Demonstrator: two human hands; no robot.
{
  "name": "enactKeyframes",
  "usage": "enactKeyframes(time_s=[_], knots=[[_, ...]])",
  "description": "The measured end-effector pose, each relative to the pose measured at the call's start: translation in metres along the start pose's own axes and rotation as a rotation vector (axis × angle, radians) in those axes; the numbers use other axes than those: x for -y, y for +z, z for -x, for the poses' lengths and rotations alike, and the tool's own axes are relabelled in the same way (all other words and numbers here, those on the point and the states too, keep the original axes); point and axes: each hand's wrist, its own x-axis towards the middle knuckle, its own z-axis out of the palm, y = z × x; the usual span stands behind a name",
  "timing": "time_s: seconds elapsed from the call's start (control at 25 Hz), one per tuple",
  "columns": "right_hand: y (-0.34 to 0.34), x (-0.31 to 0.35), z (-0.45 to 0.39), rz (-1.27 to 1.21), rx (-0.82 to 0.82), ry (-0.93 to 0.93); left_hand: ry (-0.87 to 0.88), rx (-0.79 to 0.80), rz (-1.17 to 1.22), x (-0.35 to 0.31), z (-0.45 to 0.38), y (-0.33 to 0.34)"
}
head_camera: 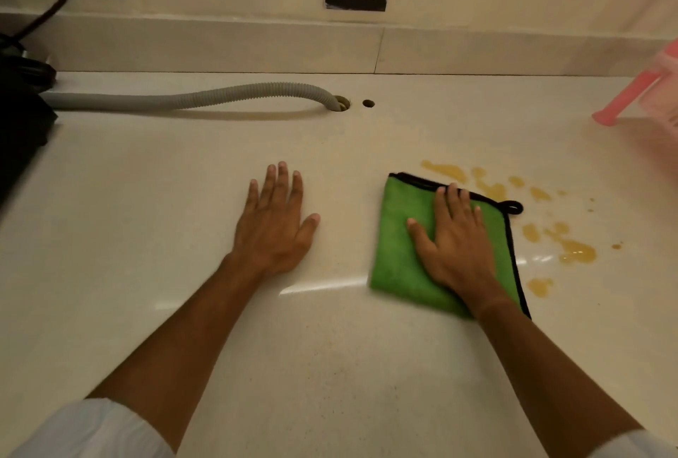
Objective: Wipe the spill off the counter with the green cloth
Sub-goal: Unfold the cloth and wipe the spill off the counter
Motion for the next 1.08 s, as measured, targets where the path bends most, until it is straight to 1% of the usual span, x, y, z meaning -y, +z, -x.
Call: enactKeyframes(time_s=[0.2, 0.28, 0.36, 0.48, 0.64, 0.72, 0.8, 0.88, 1.0, 1.08], knots=[[0.003, -0.018, -0.060, -0.031, -0.028, 0.264, 0.024, 0.015, -0.040, -0.019, -0.013, 0.014], [0.004, -0.020, -0.083, -0.012, -0.001, 0.267, 0.020, 0.002, -0.056, -0.019, -0.014, 0.019], [0.002, -0.018, -0.098, 0.026, 0.053, 0.153, 0.014, 0.001, -0.060, -0.020, -0.015, 0.019], [-0.001, -0.011, -0.092, 0.065, 0.103, -0.065, 0.016, -0.010, -0.056, -0.020, -0.015, 0.019], [-0.005, -0.011, -0.030, 0.014, 0.112, -0.304, 0.021, -0.010, -0.060, -0.021, -0.013, 0.016], [-0.007, -0.024, 0.006, -0.008, 0.108, -0.372, 0.021, -0.002, -0.063, -0.019, -0.012, 0.015], [-0.009, -0.043, 0.026, -0.006, 0.092, -0.321, 0.027, 0.015, -0.067, -0.020, -0.012, 0.014], [-0.009, -0.056, 0.023, 0.024, 0.065, -0.177, 0.027, 0.014, -0.065, -0.020, -0.012, 0.014], [-0.008, -0.058, -0.020, 0.049, 0.044, 0.057, 0.019, 0.002, -0.073, -0.020, -0.013, 0.015], [-0.007, -0.052, -0.049, 0.045, 0.067, 0.135, 0.017, 0.004, -0.079, -0.020, -0.013, 0.016]])
